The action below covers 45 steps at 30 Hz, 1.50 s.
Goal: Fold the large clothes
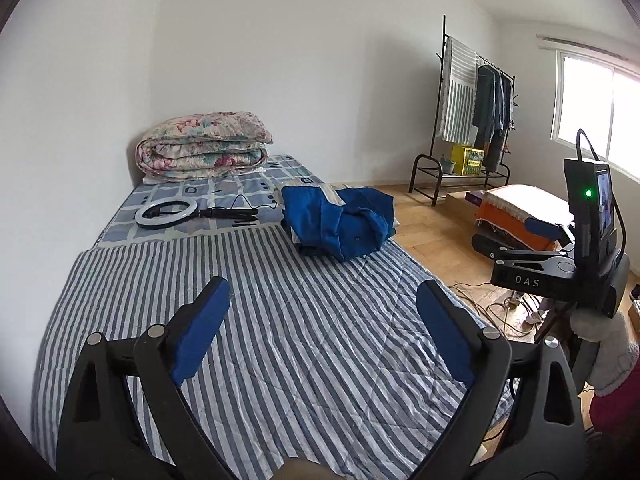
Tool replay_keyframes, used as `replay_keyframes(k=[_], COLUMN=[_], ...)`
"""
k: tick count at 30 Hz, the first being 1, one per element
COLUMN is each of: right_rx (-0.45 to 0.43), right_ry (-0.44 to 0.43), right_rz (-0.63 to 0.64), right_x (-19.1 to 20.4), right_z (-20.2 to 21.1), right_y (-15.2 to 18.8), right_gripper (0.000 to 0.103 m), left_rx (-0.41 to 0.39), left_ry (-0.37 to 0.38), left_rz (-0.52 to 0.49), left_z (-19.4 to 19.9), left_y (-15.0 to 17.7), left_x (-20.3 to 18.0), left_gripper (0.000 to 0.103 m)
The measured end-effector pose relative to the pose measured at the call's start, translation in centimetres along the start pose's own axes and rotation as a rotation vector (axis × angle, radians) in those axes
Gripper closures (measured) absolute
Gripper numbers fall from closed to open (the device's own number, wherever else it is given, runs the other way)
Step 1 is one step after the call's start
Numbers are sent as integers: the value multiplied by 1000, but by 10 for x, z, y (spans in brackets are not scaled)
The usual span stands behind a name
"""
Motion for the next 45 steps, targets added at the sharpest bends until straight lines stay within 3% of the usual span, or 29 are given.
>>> replay_keyframes(k=[4,18,45], right_rx=[2,28,59], right_ry=[37,74,72], right_rz=[-12,21,-12], right_x=[-1,5,7], right_z=[-5,-24,-44], right_y=[14,41,42], right_gripper=[0,0,0], left_rx=[13,76,78], left_ry=[-31,-72,-64], left_rz=[-46,-77,-80], left_z=[-3,-20,-19], left_y=[9,28,29], left_x=[-4,-11,-8], left_gripper=[0,0,0])
Point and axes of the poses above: each gripper's, at about its wrist camera, not at the fingertips, and z roughly against the way its jaws point, x to its left, y to its underside, the point moved 3 cm from there along -z, roughly the way its jaws point, and after that the axes turned 15 degrees about y, right-handed, at the moved point
